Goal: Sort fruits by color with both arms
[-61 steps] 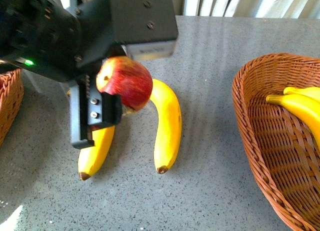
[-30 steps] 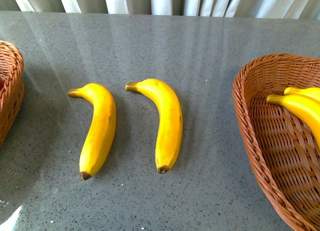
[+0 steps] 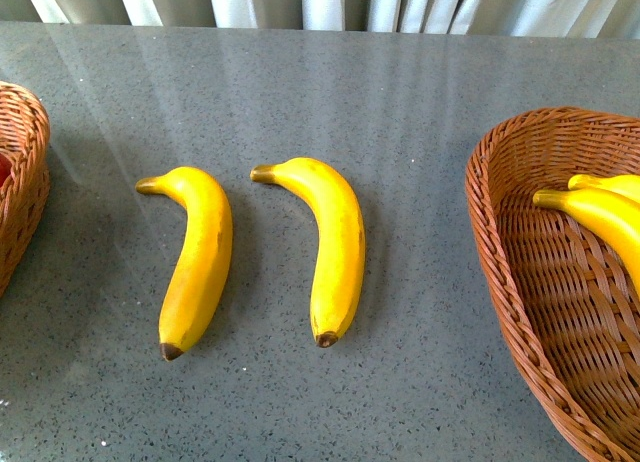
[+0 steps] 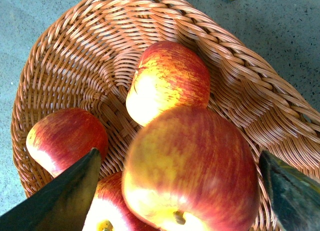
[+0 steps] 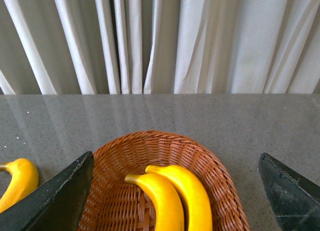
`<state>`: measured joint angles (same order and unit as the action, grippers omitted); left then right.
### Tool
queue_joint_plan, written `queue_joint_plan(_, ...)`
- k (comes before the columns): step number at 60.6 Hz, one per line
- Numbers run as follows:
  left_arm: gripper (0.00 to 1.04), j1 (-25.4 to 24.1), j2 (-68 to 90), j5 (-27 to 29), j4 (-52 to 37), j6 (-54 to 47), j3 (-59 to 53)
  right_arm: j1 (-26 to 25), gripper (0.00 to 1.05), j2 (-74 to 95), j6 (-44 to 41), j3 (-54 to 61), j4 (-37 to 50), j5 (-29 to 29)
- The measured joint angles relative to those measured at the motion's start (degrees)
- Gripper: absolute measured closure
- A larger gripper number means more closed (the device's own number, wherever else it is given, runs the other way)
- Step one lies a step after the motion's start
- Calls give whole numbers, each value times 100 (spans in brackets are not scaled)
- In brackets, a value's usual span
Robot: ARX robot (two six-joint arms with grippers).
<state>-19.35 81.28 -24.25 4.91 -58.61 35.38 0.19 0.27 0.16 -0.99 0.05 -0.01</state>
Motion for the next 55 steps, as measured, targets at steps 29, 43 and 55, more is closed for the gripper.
queue_joint_plan(29,9,-63,-1075,-413,-717,1606,-52,0,9,0,0,0,0,0)
queue_joint_plan(43,23,-98,-2288,92,-2583,4081,-728,0,9,0,-2,0,0,2)
queue_joint_plan(55,66,387,-3366,942,-3871,5639,-2203,0,9,0,-2,0,0,2)
